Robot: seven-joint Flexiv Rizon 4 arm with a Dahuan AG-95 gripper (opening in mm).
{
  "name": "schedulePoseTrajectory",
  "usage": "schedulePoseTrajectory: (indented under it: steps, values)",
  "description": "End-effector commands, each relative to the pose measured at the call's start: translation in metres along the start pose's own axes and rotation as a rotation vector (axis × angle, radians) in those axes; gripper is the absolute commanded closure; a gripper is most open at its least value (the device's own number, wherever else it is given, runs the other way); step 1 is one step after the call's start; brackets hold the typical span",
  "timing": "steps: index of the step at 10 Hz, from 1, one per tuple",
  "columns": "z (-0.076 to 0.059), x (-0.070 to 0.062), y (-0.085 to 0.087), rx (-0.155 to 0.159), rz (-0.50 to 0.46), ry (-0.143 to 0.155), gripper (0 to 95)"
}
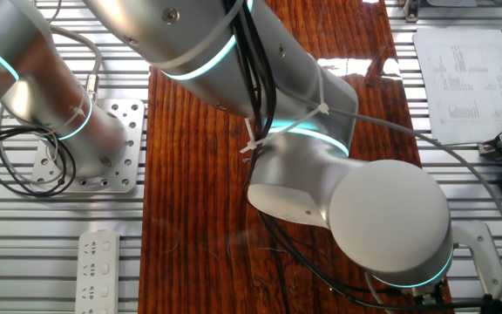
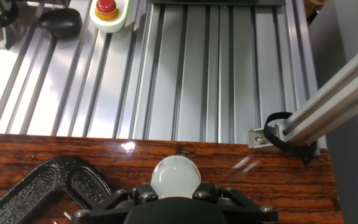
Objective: Take out the light bulb by rotating it
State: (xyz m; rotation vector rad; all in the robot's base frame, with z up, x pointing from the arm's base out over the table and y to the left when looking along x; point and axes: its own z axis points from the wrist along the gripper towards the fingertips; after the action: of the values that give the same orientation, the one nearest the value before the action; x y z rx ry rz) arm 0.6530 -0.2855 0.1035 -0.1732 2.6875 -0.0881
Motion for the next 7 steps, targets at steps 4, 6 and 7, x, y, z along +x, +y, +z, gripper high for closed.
schedulePoseTrajectory:
  steps: [4, 6, 7]
  values:
    - [-0.0006, -0.0002, -0.0001, -0.003, 0.000, 0.013, 57.0]
    - [-0.0007, -0.0002, -0.0002, -0.003, 0.003, 0.014, 57.0]
    - [-0.0010, -0.0001, -0.0013, -0.004, 0.008, 0.015, 57.0]
